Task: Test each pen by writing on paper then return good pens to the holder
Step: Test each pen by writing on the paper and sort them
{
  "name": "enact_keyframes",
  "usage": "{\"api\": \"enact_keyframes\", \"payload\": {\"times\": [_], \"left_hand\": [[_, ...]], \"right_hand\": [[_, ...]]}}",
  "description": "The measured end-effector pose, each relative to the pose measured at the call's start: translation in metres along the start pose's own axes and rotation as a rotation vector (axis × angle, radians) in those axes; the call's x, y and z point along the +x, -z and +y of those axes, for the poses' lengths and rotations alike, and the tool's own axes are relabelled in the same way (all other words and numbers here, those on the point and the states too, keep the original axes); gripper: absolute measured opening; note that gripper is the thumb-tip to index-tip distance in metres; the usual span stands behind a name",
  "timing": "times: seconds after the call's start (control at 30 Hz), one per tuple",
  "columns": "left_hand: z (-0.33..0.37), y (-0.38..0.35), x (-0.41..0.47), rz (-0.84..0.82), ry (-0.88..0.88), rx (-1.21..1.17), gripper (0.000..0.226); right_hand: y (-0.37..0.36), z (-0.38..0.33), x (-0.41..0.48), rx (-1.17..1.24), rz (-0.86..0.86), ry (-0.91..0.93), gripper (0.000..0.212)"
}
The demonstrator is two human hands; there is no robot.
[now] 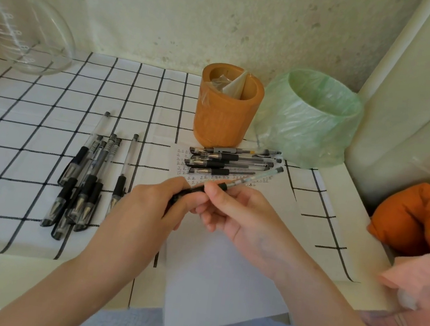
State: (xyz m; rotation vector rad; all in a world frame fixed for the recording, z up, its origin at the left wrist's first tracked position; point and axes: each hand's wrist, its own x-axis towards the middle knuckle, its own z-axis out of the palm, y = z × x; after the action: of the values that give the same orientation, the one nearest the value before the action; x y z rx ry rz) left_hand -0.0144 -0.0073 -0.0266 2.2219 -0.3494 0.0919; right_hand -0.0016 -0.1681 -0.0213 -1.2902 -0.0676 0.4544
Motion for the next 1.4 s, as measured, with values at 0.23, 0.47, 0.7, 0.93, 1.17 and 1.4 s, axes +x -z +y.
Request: {"api": "enact_keyframes", "payload": {"times": [0.23,0.47,0.7,0.93,1.17,1.4], "left_hand": [[-0.012,0.02,0.003,0.129,0.111,0.519,0.035],[-0.028,0.023,0.004,0.088,0.331,0.784,0.037],[-0.03,0.022,0.005,0.029,0.366,0.878,0.036],[-0.019,0.025,0.005,0.175,0.106,0.682,0.017],[0.006,0.005,0.002,0.019,0.001,0.148,0.036],[0.002,-0.006,0.0,-0.029,-0.017,0.061,0.024]], "right_hand": [[0.019,-0.013,0.011,0.056,0.278,-0.044,0.023],[0.026,-0.016,0.029,-0.03,0.396,-0.129,0.038],[0.034,-0.016,0.03,-0.091,0.385,-0.121,0.038],[0.031,-0.013,0.027,-0.131,0.384,-0.081,0.032],[0.006,-0.015,0.018,-0.185,0.046,0.012,0.048],[0.011,-0.007,0.012,-0.19,0.152,0.086,0.025]]}}
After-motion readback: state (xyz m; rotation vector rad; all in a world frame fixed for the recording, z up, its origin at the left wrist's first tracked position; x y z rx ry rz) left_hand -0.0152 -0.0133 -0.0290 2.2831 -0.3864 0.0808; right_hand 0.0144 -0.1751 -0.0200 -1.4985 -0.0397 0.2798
